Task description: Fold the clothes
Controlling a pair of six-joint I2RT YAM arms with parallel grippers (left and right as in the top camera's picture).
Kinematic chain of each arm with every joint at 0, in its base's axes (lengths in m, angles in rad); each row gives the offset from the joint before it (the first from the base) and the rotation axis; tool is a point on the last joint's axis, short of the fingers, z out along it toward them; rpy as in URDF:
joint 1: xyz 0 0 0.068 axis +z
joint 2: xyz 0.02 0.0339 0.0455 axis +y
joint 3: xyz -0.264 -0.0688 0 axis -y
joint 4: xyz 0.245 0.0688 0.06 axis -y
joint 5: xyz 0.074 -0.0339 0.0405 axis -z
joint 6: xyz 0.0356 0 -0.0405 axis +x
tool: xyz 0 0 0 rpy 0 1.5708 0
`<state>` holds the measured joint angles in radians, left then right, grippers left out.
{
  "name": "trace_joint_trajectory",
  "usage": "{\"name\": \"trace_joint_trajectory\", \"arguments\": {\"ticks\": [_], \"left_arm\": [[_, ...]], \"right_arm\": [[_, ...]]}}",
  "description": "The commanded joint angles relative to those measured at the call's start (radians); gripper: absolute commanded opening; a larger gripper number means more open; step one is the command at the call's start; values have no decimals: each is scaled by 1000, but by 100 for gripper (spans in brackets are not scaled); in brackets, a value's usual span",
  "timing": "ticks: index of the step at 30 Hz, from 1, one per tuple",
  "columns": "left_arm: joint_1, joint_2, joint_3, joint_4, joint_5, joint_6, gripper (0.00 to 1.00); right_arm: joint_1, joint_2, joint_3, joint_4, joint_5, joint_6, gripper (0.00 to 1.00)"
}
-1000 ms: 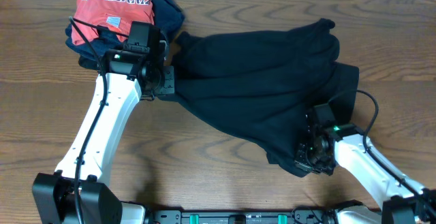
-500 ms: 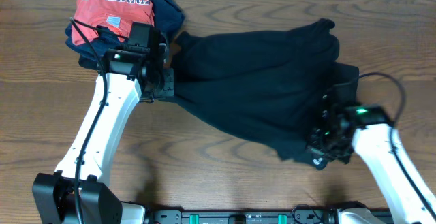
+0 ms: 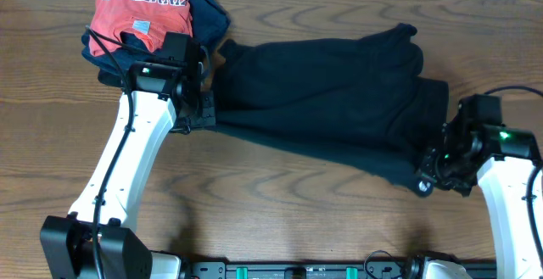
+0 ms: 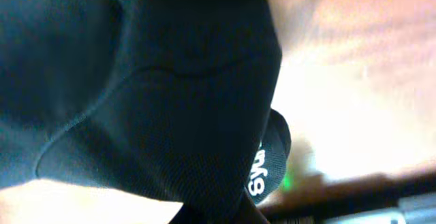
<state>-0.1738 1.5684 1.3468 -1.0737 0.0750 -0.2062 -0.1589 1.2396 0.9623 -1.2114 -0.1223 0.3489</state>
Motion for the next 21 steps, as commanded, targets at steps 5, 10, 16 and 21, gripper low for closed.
{"name": "trace_joint_trajectory", "arguments": {"ticks": [5,10,16,21], "left_arm": [[4,-13,-2,89,-22,-17,6],[-11,4,-2,184,-22,-17,6],[-73,62,-2,295,-22,-16,6],[-117,165,-2,349,-23,-16,6]], "right_arm": [[-37,41,31,132,-29,-78,1],[-37,119,31,256,-39,-84,1],[-46,183,31,362,-39,-85,1],[-48,225,31,437,-39,-101,1]]}}
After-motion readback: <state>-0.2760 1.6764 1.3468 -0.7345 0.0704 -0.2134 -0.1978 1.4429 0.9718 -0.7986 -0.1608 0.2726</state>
